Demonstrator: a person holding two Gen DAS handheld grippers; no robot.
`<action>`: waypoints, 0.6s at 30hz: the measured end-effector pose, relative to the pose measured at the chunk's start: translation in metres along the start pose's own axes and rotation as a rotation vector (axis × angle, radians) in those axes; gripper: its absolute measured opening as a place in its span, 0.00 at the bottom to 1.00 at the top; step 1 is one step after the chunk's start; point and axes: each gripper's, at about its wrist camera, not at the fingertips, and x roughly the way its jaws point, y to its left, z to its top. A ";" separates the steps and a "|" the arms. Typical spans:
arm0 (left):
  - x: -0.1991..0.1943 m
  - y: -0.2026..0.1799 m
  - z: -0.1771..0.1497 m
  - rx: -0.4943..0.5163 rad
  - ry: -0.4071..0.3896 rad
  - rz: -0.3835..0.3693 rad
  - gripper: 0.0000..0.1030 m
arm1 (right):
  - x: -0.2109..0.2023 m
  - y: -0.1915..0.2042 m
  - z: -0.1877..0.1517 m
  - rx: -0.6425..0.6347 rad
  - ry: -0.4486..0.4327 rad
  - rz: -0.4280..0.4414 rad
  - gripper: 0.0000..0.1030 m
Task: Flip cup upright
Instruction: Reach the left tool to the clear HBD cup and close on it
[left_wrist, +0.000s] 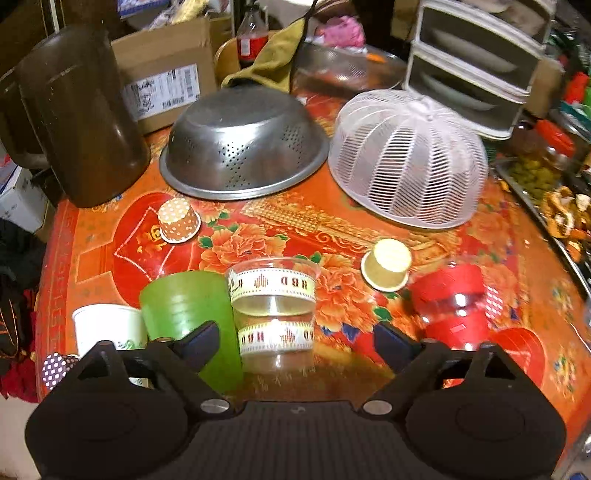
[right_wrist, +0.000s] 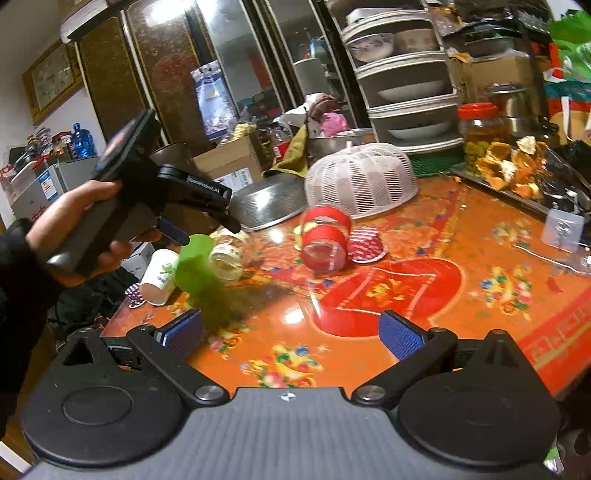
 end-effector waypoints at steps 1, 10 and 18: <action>0.004 -0.001 0.002 -0.008 0.008 0.010 0.85 | -0.001 -0.004 0.000 0.005 -0.002 0.001 0.99; 0.025 -0.007 0.018 -0.009 0.018 0.036 0.83 | 0.000 -0.020 -0.004 0.031 0.001 0.021 0.99; 0.045 -0.013 0.017 0.010 0.037 0.057 0.71 | 0.000 -0.022 -0.006 0.034 0.000 0.031 0.99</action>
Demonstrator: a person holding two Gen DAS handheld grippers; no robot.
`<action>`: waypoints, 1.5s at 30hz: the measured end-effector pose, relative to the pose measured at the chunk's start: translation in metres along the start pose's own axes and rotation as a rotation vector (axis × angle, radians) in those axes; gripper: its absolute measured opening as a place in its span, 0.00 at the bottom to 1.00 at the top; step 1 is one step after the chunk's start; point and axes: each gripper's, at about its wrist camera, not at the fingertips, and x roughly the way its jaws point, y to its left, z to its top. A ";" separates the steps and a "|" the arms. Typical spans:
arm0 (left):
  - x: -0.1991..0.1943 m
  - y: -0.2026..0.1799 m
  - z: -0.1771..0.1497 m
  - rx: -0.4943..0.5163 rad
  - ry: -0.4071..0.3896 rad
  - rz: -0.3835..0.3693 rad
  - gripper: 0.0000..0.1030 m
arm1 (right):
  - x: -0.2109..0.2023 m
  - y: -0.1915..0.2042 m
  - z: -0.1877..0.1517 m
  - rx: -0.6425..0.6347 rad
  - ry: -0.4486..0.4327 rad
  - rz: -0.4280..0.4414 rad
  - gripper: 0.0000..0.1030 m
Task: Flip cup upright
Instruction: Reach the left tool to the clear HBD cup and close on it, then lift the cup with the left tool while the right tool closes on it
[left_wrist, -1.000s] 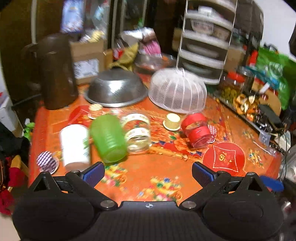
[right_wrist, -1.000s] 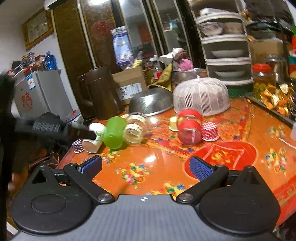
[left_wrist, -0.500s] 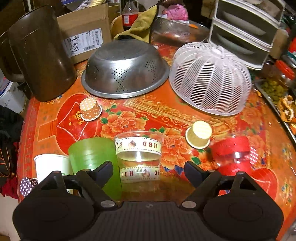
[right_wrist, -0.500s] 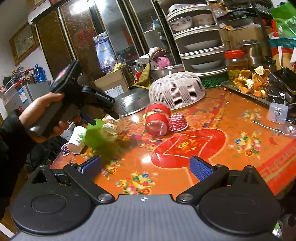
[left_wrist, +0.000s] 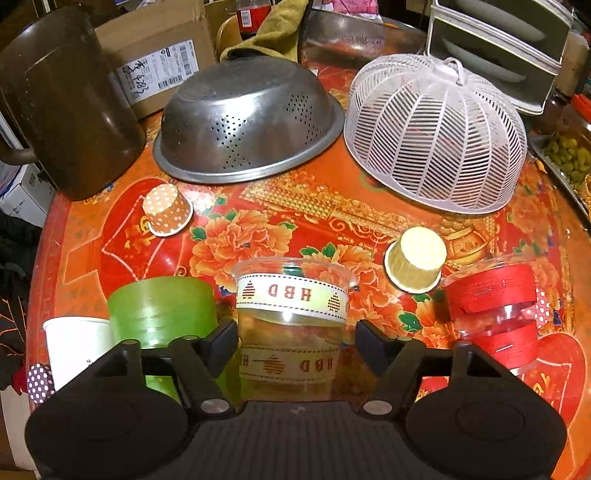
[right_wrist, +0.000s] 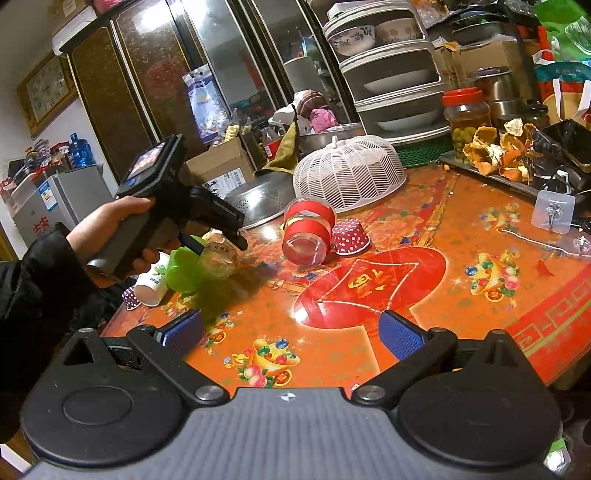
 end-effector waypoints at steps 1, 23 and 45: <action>0.002 0.000 0.000 0.003 0.002 0.003 0.69 | 0.000 0.000 0.000 0.000 0.000 0.001 0.99; -0.188 0.031 -0.128 0.065 -0.259 -0.284 0.61 | 0.005 0.011 -0.008 0.024 0.031 0.016 0.99; -0.102 0.016 -0.262 -0.212 -0.067 -0.531 0.62 | 0.040 0.014 -0.004 0.335 0.429 0.193 0.99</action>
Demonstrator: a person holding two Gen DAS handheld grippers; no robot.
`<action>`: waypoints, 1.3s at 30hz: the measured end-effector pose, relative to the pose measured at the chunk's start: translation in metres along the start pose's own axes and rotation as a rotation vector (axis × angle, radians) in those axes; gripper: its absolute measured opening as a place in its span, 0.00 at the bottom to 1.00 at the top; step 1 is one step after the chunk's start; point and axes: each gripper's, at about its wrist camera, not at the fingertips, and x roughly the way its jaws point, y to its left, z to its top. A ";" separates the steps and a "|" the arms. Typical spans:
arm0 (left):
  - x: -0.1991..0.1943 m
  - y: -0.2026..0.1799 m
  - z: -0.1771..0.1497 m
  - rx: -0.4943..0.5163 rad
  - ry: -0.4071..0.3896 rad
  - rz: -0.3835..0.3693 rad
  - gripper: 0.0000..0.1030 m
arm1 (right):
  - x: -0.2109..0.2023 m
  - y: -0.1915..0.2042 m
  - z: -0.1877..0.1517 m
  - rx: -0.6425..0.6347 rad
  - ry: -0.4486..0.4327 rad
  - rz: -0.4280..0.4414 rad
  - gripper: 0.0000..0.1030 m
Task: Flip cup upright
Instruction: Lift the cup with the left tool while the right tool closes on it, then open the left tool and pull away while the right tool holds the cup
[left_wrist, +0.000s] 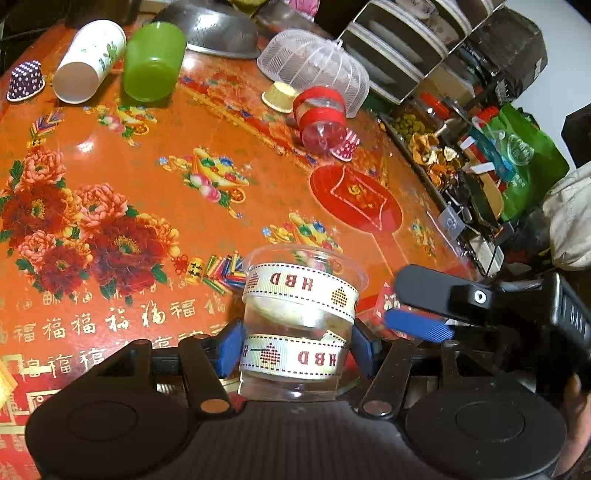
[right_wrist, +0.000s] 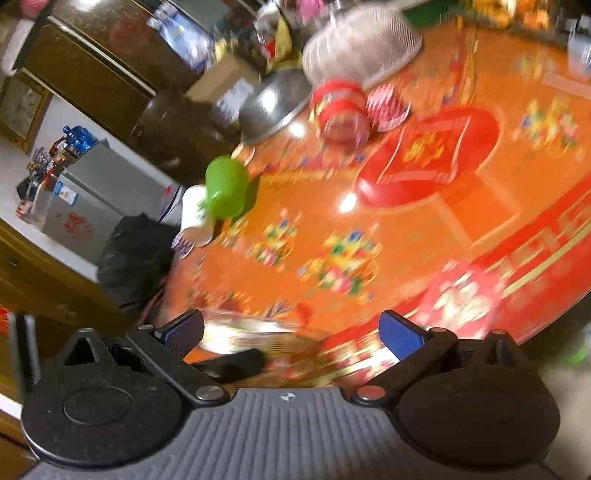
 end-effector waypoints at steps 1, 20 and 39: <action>0.000 0.000 -0.001 0.001 -0.004 0.000 0.62 | 0.005 0.002 0.000 0.010 0.032 0.011 0.99; -0.004 0.019 -0.002 -0.023 -0.005 -0.081 0.62 | 0.048 0.031 0.005 0.038 0.178 -0.043 0.79; -0.010 0.023 -0.004 0.021 0.009 -0.098 0.88 | 0.056 0.048 0.008 -0.030 0.178 -0.107 0.65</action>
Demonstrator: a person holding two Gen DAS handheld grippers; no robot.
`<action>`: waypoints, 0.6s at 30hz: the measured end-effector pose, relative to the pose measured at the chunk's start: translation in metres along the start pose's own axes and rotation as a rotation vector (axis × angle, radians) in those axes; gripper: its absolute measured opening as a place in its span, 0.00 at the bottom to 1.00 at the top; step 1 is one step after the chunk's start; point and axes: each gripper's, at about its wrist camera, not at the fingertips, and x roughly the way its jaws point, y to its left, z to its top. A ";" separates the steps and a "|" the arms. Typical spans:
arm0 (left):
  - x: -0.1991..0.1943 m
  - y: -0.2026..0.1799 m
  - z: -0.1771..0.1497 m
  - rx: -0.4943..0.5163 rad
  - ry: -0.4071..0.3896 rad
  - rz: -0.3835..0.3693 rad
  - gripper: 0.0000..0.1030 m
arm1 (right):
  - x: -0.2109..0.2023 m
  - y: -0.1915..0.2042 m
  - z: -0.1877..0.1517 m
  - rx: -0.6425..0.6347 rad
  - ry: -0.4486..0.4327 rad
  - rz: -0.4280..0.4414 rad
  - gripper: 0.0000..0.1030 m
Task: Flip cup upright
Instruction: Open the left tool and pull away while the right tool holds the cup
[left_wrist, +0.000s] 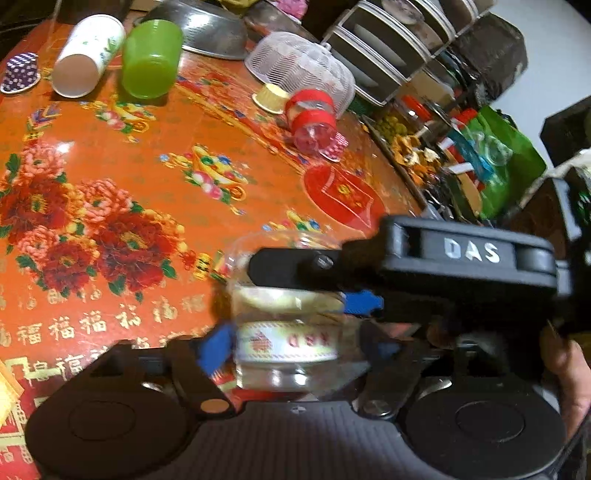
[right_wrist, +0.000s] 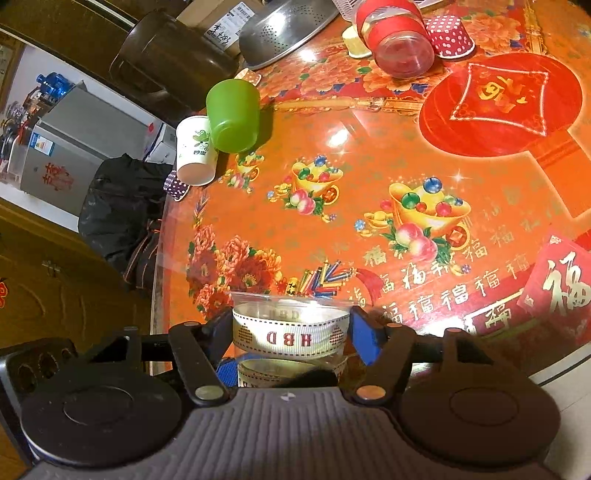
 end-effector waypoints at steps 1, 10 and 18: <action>-0.001 -0.001 -0.001 0.006 -0.001 -0.005 0.91 | 0.001 0.000 0.000 -0.001 0.001 0.002 0.65; -0.034 0.006 -0.024 0.167 0.003 0.058 0.91 | 0.006 0.005 0.003 -0.019 0.013 0.001 0.65; -0.074 0.053 -0.018 0.078 -0.048 0.126 0.91 | 0.003 0.014 0.001 -0.084 -0.037 0.001 0.65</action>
